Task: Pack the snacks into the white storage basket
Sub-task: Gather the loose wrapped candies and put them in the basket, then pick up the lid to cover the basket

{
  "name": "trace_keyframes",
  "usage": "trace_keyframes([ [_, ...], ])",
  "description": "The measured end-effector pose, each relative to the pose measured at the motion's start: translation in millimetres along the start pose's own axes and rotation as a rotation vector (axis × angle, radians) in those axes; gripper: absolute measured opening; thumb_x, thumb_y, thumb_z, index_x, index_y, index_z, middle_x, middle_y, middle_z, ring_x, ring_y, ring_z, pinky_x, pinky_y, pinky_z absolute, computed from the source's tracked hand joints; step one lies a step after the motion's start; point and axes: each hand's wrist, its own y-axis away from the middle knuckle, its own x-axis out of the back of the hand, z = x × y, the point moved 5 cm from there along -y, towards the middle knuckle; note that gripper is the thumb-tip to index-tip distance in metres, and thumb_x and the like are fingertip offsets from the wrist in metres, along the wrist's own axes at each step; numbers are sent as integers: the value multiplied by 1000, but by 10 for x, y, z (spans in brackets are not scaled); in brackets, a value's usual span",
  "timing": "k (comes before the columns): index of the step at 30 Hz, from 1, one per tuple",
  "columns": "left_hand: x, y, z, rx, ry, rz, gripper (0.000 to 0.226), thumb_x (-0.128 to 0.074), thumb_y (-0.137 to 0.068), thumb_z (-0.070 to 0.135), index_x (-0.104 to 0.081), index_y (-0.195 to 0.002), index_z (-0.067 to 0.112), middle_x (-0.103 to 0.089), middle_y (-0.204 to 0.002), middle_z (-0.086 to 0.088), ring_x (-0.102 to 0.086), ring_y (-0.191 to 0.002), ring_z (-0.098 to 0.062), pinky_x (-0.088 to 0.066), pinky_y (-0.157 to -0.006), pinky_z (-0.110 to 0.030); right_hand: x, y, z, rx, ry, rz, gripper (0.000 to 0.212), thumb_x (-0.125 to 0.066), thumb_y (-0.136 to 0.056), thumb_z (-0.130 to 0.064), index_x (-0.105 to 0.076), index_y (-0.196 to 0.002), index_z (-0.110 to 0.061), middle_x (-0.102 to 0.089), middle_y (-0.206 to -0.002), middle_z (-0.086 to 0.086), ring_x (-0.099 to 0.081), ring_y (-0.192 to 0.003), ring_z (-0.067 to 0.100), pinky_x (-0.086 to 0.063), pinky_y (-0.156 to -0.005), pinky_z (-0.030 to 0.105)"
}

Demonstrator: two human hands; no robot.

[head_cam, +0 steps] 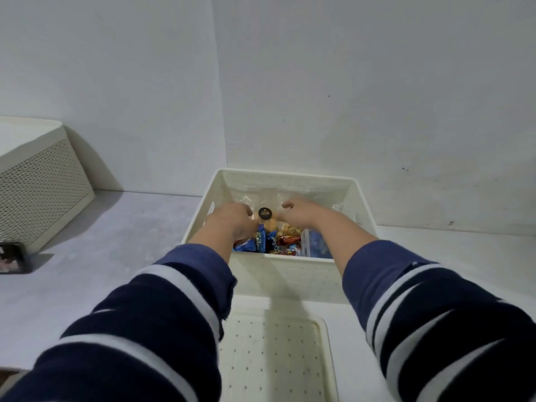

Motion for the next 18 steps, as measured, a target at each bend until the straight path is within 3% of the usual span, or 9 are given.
trace_keyframes([
  [3,63,385,110,-22,-46,18,42,-47,-94,41,-54,-132,24,-55,-136,-3,-53,-122,-26,-45,-102,-40,12,416,102,-13,197,-1,49,-48,-95,-33,-45,-141,-14,-47,-144,7,-47,-129,27,-39,-108,39],
  [6,48,866,203,-42,-101,17,37,-44,-95,32,-59,-126,18,-60,-125,-5,-57,-112,-26,-48,-94,-36,-7,908,214,-34,302,19,51,-46,-94,-35,-45,-140,-15,-46,-144,7,-46,-129,29,-40,-107,42],
  [11,-192,1713,116,-11,-103,35,45,-46,-97,36,-47,-139,20,-44,-145,-3,-45,-130,-26,-39,-108,-39,-248,1768,433,-14,390,-16,53,-41,-99,-37,-35,-148,-15,-31,-155,6,-32,-141,28,-29,-114,36],
  [18,-817,2490,-596,171,-53,-50,46,-51,-92,40,-49,-136,26,-37,-148,-3,-44,-130,-28,-40,-107,-44,-1026,2364,820,5,370,-142,54,-43,-98,-37,-36,-147,-14,-32,-154,6,-33,-140,26,-28,-113,35],
])
